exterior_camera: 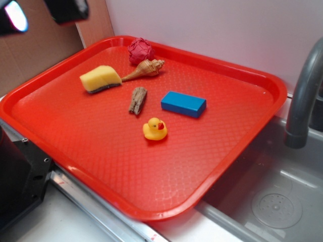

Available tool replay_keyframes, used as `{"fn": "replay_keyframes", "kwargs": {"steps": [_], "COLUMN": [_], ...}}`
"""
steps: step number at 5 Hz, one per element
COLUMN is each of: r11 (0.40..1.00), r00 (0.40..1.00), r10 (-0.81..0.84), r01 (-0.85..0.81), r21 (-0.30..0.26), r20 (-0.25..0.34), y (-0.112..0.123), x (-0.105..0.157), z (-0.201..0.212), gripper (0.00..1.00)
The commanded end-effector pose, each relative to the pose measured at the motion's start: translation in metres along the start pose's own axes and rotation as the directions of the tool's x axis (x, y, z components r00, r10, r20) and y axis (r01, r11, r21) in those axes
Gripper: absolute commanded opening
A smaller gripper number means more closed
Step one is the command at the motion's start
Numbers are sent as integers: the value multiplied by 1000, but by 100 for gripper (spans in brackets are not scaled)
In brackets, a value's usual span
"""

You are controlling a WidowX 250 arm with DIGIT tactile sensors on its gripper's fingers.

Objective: Grab the yellow duck.

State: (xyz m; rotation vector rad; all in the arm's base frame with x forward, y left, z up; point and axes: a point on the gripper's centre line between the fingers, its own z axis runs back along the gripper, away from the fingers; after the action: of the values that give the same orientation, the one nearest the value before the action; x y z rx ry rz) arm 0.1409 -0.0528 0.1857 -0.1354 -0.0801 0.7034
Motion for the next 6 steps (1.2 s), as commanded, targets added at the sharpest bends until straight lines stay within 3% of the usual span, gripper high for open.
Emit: {"fn": "replay_keyframes", "kwargs": {"steps": [1,2,4,6], "r11": [986,981,973,984], "r00": [985,981,976,991], "r10": [167,194,205,128], "r01": [-166,-194,-211,-131], "r21": [-29,-9,98,124], "r20": [30,17,67,26], "y": [-26,-33,-47,-57], "x": [10,17,27,22], "z": [-42,-68,-134,-174], "gripper": [100,100,100,100]}}
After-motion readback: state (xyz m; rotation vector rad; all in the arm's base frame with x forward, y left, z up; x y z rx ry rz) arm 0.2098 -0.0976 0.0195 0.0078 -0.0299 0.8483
